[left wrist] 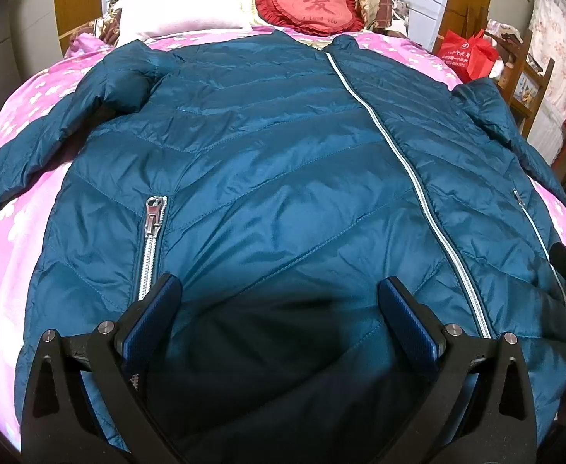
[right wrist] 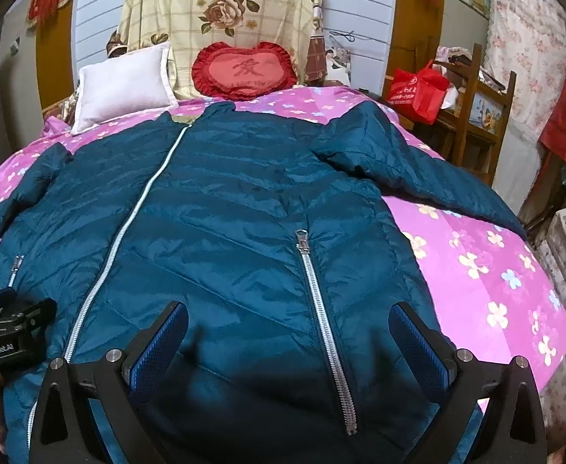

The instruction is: Fold large clothes

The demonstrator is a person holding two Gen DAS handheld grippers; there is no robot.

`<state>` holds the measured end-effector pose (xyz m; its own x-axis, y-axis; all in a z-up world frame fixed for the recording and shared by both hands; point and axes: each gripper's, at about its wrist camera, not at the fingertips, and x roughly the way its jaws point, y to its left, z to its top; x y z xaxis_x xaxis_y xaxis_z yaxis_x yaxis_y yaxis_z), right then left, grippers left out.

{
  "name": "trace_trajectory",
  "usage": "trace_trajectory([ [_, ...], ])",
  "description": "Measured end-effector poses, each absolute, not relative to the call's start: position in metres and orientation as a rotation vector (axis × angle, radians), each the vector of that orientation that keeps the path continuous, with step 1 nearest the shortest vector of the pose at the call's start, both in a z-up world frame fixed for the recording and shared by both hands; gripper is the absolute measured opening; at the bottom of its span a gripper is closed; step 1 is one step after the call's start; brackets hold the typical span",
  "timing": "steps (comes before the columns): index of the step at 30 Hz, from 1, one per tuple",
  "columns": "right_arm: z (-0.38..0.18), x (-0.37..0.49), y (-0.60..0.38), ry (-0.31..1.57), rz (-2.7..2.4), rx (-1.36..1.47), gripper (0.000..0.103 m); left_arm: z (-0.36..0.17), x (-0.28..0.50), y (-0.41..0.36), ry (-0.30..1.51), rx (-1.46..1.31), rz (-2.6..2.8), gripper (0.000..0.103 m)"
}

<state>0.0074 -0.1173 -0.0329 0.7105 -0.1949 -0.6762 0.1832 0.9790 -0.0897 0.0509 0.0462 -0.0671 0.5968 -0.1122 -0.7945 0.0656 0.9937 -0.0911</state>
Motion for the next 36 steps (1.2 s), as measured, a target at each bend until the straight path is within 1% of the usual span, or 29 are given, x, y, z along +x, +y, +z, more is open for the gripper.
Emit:
trace_trajectory([
  [32,-0.0359,0.0093,-0.1210,0.774,-0.224,-0.001,0.103,-0.0666,0.0513,0.0446,0.932,-0.042,-0.096,0.103],
  [36,-0.0324,0.0074,-0.1202,0.743,-0.187,0.023,0.103,-0.0662,0.0524,0.0414,0.941,-0.023,-0.084,0.103],
])
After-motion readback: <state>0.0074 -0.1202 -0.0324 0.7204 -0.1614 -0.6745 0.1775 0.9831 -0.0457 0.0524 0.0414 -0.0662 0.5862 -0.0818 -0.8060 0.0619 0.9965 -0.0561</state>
